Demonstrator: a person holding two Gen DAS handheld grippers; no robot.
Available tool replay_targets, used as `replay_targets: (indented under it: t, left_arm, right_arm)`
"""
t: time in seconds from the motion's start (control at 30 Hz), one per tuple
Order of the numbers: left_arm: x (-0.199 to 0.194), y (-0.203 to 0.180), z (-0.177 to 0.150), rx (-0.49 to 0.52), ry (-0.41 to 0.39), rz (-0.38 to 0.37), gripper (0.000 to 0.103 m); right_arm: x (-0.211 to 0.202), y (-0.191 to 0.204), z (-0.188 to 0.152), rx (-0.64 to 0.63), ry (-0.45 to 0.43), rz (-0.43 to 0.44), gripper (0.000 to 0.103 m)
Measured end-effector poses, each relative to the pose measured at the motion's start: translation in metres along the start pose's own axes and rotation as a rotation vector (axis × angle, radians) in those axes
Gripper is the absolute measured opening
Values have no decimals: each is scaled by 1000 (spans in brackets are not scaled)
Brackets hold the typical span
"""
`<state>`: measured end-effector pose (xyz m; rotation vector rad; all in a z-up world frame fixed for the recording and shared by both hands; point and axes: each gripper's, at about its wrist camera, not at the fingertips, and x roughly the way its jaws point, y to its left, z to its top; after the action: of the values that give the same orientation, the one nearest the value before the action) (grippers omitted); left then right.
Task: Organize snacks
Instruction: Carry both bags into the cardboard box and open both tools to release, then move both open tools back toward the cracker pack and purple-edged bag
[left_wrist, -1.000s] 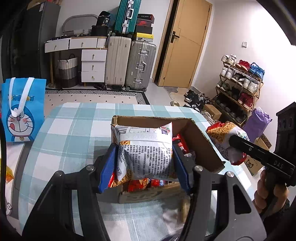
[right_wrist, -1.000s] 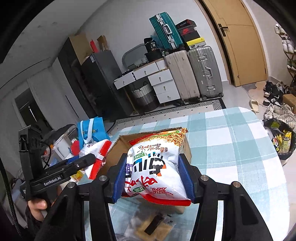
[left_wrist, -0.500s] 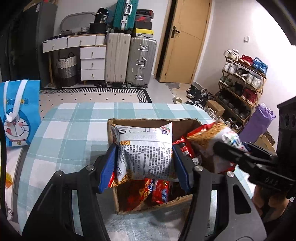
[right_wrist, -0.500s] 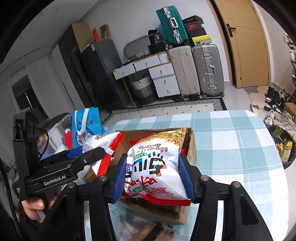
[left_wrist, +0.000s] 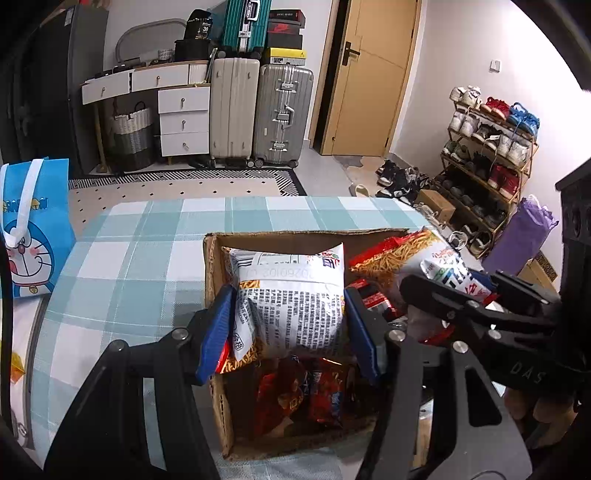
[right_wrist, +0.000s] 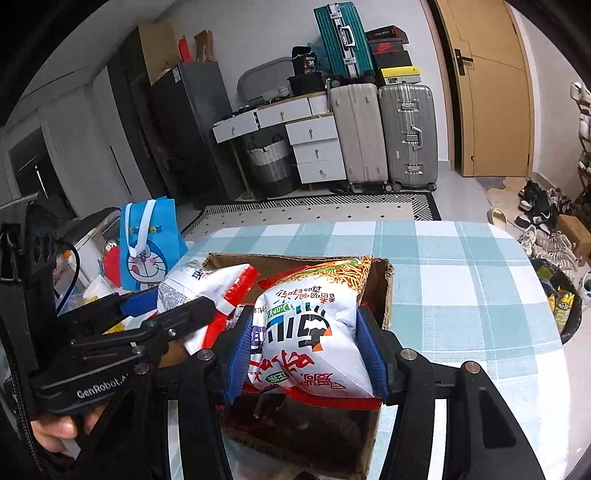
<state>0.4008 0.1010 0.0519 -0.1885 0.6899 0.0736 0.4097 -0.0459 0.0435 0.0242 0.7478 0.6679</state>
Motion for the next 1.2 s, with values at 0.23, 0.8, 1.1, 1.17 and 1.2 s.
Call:
replay_targets:
  t: [0.23,0.8,1.1,1.17,1.2]
  left_arm:
    - [11,0,-1,13,39,-17,67]
    - [-80,4,-59,4,-16,4,102]
    - [-105,-5,-110,24,8,10,102]
    - [-105,-8,-118,38,22,17,102]
    - [-103,-11,-123,44,26,18,102]
  right_arm:
    - [8,2,-1,-22,1,-10,59]
    - [-82,-24,-47,17,-36,-13,102]
    - [-97,-22,-89,-13,20,4,103]
    - [-97,-21,-97,-9,32,9,102]
    - [-97,-21,-99,-6,34,13,103]
